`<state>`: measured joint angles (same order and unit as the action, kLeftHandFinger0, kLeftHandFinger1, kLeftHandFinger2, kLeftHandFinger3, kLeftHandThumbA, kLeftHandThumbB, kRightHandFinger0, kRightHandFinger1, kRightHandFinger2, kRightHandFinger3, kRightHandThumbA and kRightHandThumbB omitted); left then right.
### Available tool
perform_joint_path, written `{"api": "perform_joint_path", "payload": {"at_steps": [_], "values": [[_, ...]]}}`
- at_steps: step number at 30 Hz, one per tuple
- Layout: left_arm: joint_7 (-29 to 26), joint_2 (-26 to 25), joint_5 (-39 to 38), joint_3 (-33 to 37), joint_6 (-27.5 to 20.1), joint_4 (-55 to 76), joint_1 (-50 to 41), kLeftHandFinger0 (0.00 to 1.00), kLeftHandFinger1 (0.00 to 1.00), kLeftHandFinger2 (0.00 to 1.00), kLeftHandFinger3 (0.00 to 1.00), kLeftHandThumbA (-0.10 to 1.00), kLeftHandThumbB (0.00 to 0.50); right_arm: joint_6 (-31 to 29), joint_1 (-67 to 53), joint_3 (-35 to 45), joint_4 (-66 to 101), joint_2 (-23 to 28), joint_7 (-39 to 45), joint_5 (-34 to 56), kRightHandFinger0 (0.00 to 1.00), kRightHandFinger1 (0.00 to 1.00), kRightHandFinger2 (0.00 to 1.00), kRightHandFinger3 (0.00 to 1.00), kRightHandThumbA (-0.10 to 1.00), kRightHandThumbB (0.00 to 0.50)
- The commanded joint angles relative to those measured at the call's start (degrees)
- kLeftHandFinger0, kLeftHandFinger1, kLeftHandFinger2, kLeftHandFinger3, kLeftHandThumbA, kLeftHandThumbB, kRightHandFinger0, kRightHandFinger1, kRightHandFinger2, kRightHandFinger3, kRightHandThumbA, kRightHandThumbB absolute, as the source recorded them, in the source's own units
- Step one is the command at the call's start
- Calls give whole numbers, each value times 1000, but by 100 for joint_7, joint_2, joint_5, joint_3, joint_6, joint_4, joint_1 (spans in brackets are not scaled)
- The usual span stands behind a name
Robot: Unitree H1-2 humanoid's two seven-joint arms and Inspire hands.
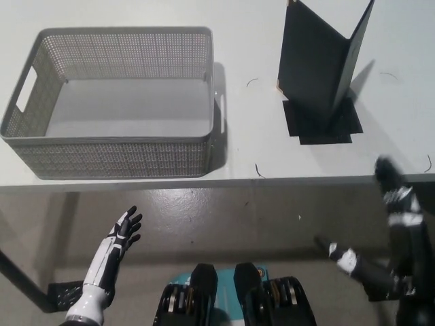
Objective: A notebook is kept standing on the table on the right hand side and a container is kept on the left hand side and the robot uses its right hand to grab the notebook and places it in the container
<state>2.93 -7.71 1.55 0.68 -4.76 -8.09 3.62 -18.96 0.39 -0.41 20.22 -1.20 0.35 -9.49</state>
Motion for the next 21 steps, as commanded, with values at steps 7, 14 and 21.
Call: {"api": "perform_joint_path", "payload": {"at_steps": [7,14,21], "values": [[57,-78,55,17,-293,110,-118,1000,1000,1000,1000,1000,119,1264,2305,691,-837,161,-529,-630,1000,1000,1000,1000,1000,398],[47,-76,59,7,-387,85,-190,1000,1000,1000,1000,1000,112,1691,3437,1032,-2647,478,-615,-145,1000,1000,1000,1000,1000,425],[51,-53,60,6,-343,97,-224,1000,1000,1000,1000,1000,119,1252,4324,1229,-4536,603,-896,72,1000,1000,1000,1000,1000,417]]}}
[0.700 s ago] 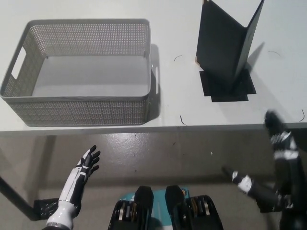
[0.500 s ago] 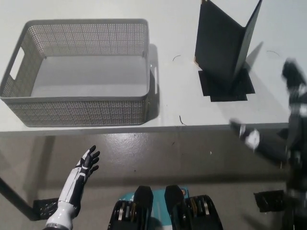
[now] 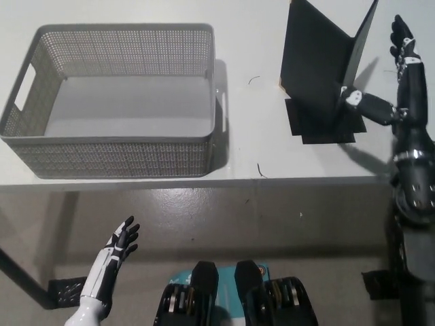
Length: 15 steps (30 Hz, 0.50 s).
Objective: A notebook is kept standing on the table on the right hand side and a container is kept on the left hand side and the robot uses its right hand to grab the notebook and places it in the container
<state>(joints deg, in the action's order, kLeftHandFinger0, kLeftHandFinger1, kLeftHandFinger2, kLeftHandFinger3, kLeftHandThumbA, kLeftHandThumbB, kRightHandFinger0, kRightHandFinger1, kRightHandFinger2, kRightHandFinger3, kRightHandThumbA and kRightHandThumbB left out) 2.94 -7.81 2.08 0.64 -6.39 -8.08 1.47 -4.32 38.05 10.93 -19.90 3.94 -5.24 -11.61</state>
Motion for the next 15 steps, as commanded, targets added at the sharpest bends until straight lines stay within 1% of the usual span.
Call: {"api": "perform_joint_path", "payload": {"at_steps": [1,2,3,4,7,8,11,12,13,14,15], "values": [[40,-41,13,6,-204,70,-4,1000,1000,1000,1000,1000,120,-244,736,133,-931,116,-383,328,1000,1000,1000,1000,1000,436],[35,-40,19,5,-203,69,-5,1000,1000,1000,1000,1000,121,-214,829,120,-1154,139,-458,269,1000,1000,1000,1000,1000,466],[24,-26,26,7,-215,67,-46,1000,1000,1000,1000,1000,121,-185,882,75,-1348,158,-548,164,1000,1000,1000,1000,1000,474],[4,-23,53,6,-219,54,-48,1000,1000,1000,1000,1000,131,-239,995,74,-1648,174,-607,179,1000,1000,1000,1000,1000,484],[1,-7,68,15,-231,67,-111,1000,1000,1000,1000,1000,133,-430,1441,95,-2869,223,-780,306,1000,1000,1000,1000,1000,498],[18,-3,38,9,-199,81,-106,1000,1000,1000,1000,1000,135,-468,1670,105,-3334,229,-807,364,1000,1000,1000,1000,1000,500],[12,-17,82,22,-282,15,-96,1000,1000,1000,1000,1000,138,-610,1993,66,-3944,203,-835,433,1000,1000,1000,1000,1000,500],[44,-23,63,32,-249,41,-103,1000,1000,1000,1000,1000,136,-579,2156,40,-4157,153,-852,450,1000,1000,1000,1000,1000,488],[68,-26,41,36,-255,28,-102,1000,1000,1000,1000,1000,138,-654,2307,27,-4414,106,-868,487,1000,1000,1000,1000,1000,464],[77,-20,35,44,-279,14,-99,1000,1000,1000,1000,1000,137,-768,2458,58,-4683,66,-821,573,1000,1000,1000,1000,1000,456],[92,-18,25,54,-320,-17,-82,1000,1000,1000,1000,1000,137,-775,2582,41,-4892,52,-839,580,1000,1000,1000,1000,1000,483]]}}
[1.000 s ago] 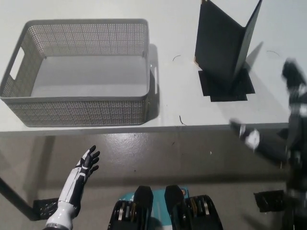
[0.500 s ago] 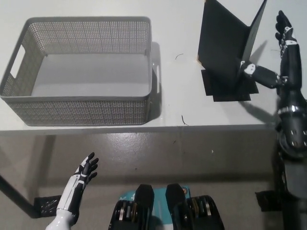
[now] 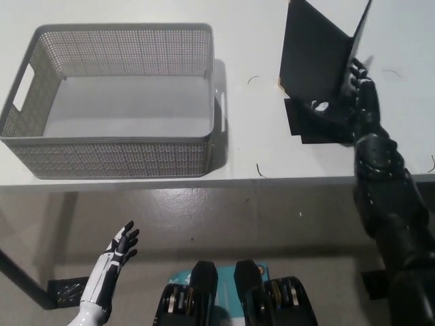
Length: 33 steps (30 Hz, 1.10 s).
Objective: A notebook is kept standing on the table on the right hand side and a container is kept on the left hand side and the robot uses its right hand to grab the notebook and places it in the container
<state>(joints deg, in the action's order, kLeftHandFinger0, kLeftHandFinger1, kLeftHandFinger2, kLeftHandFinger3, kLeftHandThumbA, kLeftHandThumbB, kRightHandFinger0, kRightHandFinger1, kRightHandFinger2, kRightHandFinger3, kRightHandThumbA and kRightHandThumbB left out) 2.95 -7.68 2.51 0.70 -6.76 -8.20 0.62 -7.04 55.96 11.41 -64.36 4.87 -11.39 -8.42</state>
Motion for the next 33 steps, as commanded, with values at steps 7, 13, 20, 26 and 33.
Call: {"api": "perform_joint_path", "payload": {"at_steps": [7,13,20,26,33], "values": [[120,-24,-29,49,-228,30,-25,1000,1000,1000,1000,1000,152,-839,1398,46,-1181,-238,-218,547,1000,1000,1000,1000,932,460],[177,-30,-88,24,-140,93,-52,1000,1000,1000,1000,1000,151,-1073,1684,391,-1234,-381,-1556,775,6,101,327,233,201,212],[155,-34,-54,-4,-238,31,-79,1000,1000,1000,1000,1000,137,-1288,1635,499,-772,-399,-1765,914,0,142,578,429,-100,96],[143,-5,-58,-4,-282,-33,-123,1000,1000,1000,1000,1000,135,-1646,1433,830,-260,-426,-1128,1466,0,41,497,575,-100,68],[110,-24,39,16,-406,-69,-199,1000,1000,1000,1000,1000,129,-1244,1291,1138,977,-651,-982,2034,0,82,596,677,-100,60]]}}
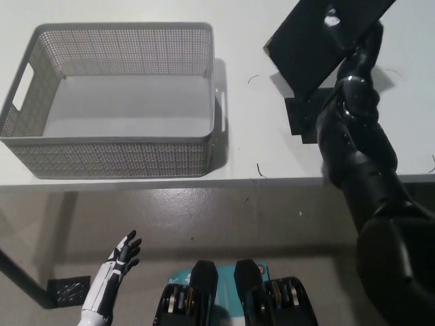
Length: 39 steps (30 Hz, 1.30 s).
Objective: A notebook is kept standing on the table on the right hand side and a container is kept on the left hand side and the robot uses its right hand to grab the notebook and places it in the container
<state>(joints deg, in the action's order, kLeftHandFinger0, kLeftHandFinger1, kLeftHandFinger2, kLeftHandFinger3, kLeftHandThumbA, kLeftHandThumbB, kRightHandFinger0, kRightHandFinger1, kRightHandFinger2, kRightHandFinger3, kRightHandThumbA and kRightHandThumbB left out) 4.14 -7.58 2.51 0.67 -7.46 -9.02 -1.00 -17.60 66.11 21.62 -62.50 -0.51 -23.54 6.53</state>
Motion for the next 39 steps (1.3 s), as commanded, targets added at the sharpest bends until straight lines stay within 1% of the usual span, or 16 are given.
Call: {"api": "perform_joint_path", "payload": {"at_steps": [1,9,10,11,14,18,23,29,30,31,32,33,34,35,36,39], "values": [[13,-34,-4,9,-334,11,-44,1000,1000,1000,1000,1000,135,56,250,161,1299,-208,249,704,0,21,532,576,-100,77],[3,-38,45,24,-323,-11,-30,1000,1000,1000,1000,1000,133,899,373,-342,3537,-742,263,781,0,47,503,489,-100,50],[3,-33,49,28,-320,-16,-20,1000,1000,1000,1000,1000,125,929,407,-407,3545,-795,239,695,8,62,495,458,-100,111],[7,-21,52,40,-295,1,-34,1000,1000,1000,1000,1000,124,911,458,-604,3476,-901,231,430,0,56,487,463,-100,75],[37,-20,56,73,-330,-27,-44,1000,1000,1000,1000,1000,124,723,567,-999,2971,-1098,224,15,0,80,480,454,-100,101],[118,-38,-51,78,-461,-120,-8,1000,1000,1000,1000,1000,122,498,825,-1346,2128,-1358,31,-165,0,132,533,550,-100,142],[112,-41,43,136,-364,-8,-4,1000,1000,1000,1000,1000,133,206,1050,-1719,1070,-1654,-205,-437,0,109,545,690,-100,105],[150,-83,61,172,-357,-34,55,1000,1000,1000,1000,1000,151,224,1386,-1950,75,-1832,-136,-466,0,77,499,563,-100,99],[128,-59,68,174,-351,-49,66,1000,1000,1000,1000,1000,144,495,1466,-2104,-136,-1809,-68,-594,74,203,582,586,86,141],[121,-56,73,174,-351,-49,61,1000,1000,1000,1000,1000,144,558,1484,-2167,-210,-1800,-52,-648,92,175,538,555,181,148],[131,-60,62,177,-317,-30,56,1000,1000,1000,1000,1000,142,637,1489,-2416,-386,-1723,100,-845,265,347,660,741,456,218],[149,-69,55,186,-295,-34,66,1000,1000,1000,1000,1000,139,548,1464,-2528,-496,-1662,393,-853,375,501,948,1000,563,306],[149,-67,56,191,-295,-39,69,1000,1000,1000,1000,1000,139,527,1466,-2560,-522,-1649,419,-834,366,480,918,1000,581,310],[152,-58,23,182,-288,-41,68,1000,1000,1000,1000,1000,142,574,1436,-2680,-576,-1566,962,-778,612,909,1000,1000,716,380],[144,-72,40,181,-323,-60,53,1000,1000,1000,1000,1000,165,546,1359,-2959,-658,-1421,1234,-999,1000,1000,1000,1000,875,449],[102,-73,65,163,-299,-67,67,1000,1000,1000,1000,1000,194,538,1312,-3079,-631,-1295,1262,-996,1000,1000,1000,1000,935,500]]}}
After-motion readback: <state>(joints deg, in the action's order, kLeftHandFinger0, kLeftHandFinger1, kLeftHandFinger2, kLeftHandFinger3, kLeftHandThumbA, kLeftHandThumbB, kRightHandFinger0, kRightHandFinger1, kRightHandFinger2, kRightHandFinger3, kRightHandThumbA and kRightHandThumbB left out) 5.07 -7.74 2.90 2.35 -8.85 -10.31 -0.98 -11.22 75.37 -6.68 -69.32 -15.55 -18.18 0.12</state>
